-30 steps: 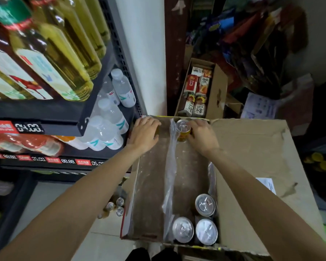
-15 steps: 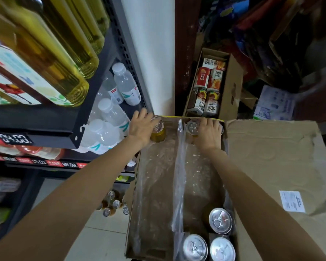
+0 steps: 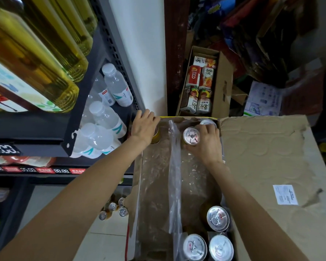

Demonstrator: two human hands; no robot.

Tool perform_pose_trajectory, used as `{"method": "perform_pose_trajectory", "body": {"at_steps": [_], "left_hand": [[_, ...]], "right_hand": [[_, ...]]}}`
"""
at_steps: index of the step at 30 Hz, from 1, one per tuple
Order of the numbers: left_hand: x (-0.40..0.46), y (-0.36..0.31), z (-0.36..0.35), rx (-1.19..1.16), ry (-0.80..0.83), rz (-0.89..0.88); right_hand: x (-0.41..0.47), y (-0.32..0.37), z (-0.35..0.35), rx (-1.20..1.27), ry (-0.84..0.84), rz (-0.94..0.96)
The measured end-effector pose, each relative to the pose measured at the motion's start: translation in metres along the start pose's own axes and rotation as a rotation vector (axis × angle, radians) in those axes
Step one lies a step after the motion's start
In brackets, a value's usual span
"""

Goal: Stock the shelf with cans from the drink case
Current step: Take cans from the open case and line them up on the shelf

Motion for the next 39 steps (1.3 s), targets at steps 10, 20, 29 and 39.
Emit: {"method": "perform_pose_trajectory", "body": {"at_steps": [10,20,29,39], "left_hand": [[-0.070,0.014,0.041,-0.743,-0.345,-0.024],[-0.195,0.009,0.106,-2.314,-0.332,0.274],[-0.274,0.036,0.135,-2.277,-0.460,0.396],[-0.387,0.136,0.190,-2.105,-0.724,0.486]], "right_hand": [[-0.061,-0.006,0.067,0.921,0.127,-0.252],[-0.121,0.042,0.129,1.358,0.430,-0.334],[-0.162,0.101,0.154,1.383,0.600,-0.321],[-0.208,0.260,0.224,1.127,0.817,0.298]]}}
Point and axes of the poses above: each hand's wrist, its own x-axis towards the middle knuckle, its own z-axis out of the back of the hand, y = z × x, the point moved 4 cm from there along x, towards the middle knuckle, and after that the axes turned 6 degrees about -z, right-handed, at the moved point
